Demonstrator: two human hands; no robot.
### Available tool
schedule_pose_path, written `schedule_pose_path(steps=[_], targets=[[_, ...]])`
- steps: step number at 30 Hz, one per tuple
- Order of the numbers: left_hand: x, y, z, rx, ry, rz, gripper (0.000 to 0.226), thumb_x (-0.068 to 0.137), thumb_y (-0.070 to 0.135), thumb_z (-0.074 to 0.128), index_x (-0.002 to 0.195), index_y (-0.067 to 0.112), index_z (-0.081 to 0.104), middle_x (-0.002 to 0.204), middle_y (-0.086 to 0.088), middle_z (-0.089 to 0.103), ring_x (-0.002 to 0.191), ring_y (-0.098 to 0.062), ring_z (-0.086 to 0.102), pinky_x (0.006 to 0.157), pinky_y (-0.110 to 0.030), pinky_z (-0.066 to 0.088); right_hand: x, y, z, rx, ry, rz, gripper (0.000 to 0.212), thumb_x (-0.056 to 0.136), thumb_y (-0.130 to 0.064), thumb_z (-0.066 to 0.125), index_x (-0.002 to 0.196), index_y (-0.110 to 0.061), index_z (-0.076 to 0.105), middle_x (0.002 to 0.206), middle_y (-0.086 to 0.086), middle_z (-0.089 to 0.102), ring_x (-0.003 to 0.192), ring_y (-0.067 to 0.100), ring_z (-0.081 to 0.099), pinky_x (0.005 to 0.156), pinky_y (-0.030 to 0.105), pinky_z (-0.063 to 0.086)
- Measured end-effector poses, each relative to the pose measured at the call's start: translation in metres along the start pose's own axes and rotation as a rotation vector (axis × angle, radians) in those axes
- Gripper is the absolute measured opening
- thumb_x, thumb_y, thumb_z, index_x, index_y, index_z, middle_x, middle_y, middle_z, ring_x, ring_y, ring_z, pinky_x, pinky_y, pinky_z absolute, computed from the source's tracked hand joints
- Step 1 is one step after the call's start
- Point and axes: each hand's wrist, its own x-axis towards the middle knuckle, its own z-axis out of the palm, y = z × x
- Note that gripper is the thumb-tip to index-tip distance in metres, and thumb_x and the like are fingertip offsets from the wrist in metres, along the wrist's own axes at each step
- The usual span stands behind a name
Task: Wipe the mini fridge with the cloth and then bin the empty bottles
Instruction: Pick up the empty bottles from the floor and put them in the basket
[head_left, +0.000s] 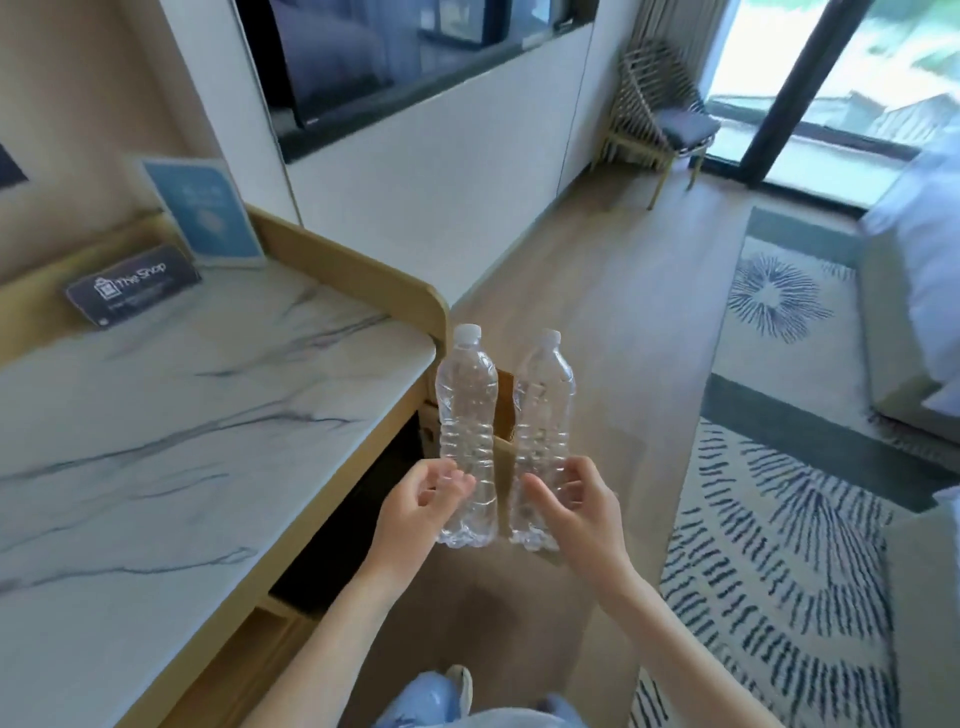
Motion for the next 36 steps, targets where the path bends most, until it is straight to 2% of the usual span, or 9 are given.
schedule_pose_path(steps=[3, 6, 11, 15, 20, 24, 27, 31, 36], targets=[[0.010, 0.010, 0.002, 0.037, -0.086, 0.064, 0.062, 0.065, 0.078, 0.063, 0.113, 0.038, 0.062, 0.109, 0.013, 0.069, 0.104, -0.006, 0.065, 0.079, -0.016, 0.047, -0.006, -0.007, -0.002, 0.068, 0.101, 0.008, 0.035, 0.078, -0.043, 0.078, 0.100, -0.023, 0.060, 0.089, 0.003, 0.070, 0.078, 0.022, 0.069, 0.063, 0.031, 0.059], [0.020, 0.020, 0.011, 0.086, -0.198, 0.099, 0.062, 0.066, 0.077, 0.061, 0.115, 0.038, 0.060, 0.111, 0.013, 0.068, 0.105, -0.007, 0.065, 0.074, -0.011, 0.046, -0.012, -0.008, -0.013, 0.076, 0.222, 0.009, 0.043, 0.074, -0.054, 0.074, 0.102, -0.025, 0.061, 0.087, -0.003, 0.069, 0.074, 0.009, 0.065, 0.061, 0.020, 0.054], [0.036, 0.035, 0.045, 0.105, -0.366, 0.134, 0.065, 0.063, 0.076, 0.061, 0.114, 0.035, 0.060, 0.111, 0.012, 0.068, 0.103, -0.008, 0.065, 0.074, -0.011, 0.047, -0.033, 0.008, -0.046, 0.047, 0.421, 0.069, 0.052, 0.072, -0.067, 0.071, 0.106, -0.031, 0.060, 0.089, -0.011, 0.069, 0.081, 0.004, 0.065, 0.069, 0.022, 0.055], [0.037, 0.045, 0.091, 0.093, -0.483, 0.143, 0.047, 0.073, 0.065, 0.069, 0.108, 0.034, 0.061, 0.105, 0.010, 0.070, 0.094, -0.009, 0.068, 0.063, -0.011, 0.050, -0.056, 0.022, -0.078, 0.090, 0.557, 0.142, 0.048, 0.074, -0.061, 0.074, 0.107, -0.029, 0.060, 0.095, -0.003, 0.068, 0.085, 0.012, 0.066, 0.070, 0.021, 0.054], [0.026, 0.049, 0.153, 0.081, -0.639, 0.114, 0.045, 0.075, 0.058, 0.076, 0.108, 0.030, 0.064, 0.096, 0.001, 0.073, 0.074, -0.011, 0.065, 0.056, -0.017, 0.049, -0.082, 0.040, -0.121, 0.078, 0.694, 0.200, 0.048, 0.077, -0.057, 0.074, 0.109, -0.024, 0.060, 0.096, -0.003, 0.068, 0.085, 0.008, 0.065, 0.070, 0.016, 0.051], [0.016, 0.047, 0.204, 0.112, -0.700, 0.111, 0.046, 0.071, 0.058, 0.074, 0.106, 0.029, 0.066, 0.093, 0.006, 0.074, 0.073, -0.013, 0.062, 0.063, -0.021, 0.048, -0.096, 0.062, -0.162, 0.071, 0.740, 0.243, 0.047, 0.078, -0.056, 0.072, 0.111, -0.024, 0.060, 0.098, -0.007, 0.067, 0.086, 0.004, 0.065, 0.072, 0.017, 0.054], [0.009, 0.046, 0.245, 0.134, -0.708, 0.112, 0.047, 0.071, 0.057, 0.073, 0.107, 0.029, 0.066, 0.094, 0.010, 0.075, 0.075, -0.015, 0.063, 0.068, -0.026, 0.049, -0.100, 0.083, -0.203, 0.066, 0.757, 0.263, 0.048, 0.078, -0.057, 0.070, 0.111, -0.024, 0.060, 0.099, -0.006, 0.067, 0.089, 0.008, 0.066, 0.071, 0.018, 0.054], [-0.002, 0.047, 0.310, 0.140, -0.687, 0.110, 0.043, 0.076, 0.056, 0.076, 0.109, 0.030, 0.066, 0.099, 0.021, 0.073, 0.089, -0.010, 0.068, 0.072, -0.015, 0.050, -0.101, 0.113, -0.268, 0.082, 0.738, 0.281, 0.050, 0.078, -0.063, 0.069, 0.110, -0.026, 0.060, 0.101, -0.005, 0.068, 0.092, 0.010, 0.065, 0.075, 0.024, 0.054], [-0.023, 0.059, 0.400, 0.079, -0.628, 0.046, 0.055, 0.065, 0.065, 0.074, 0.107, 0.030, 0.068, 0.099, 0.009, 0.074, 0.096, -0.018, 0.069, 0.076, -0.019, 0.053, -0.091, 0.139, -0.358, 0.059, 0.676, 0.276, 0.052, 0.077, -0.066, 0.068, 0.109, -0.028, 0.058, 0.098, -0.006, 0.067, 0.089, 0.010, 0.065, 0.074, 0.024, 0.055]])
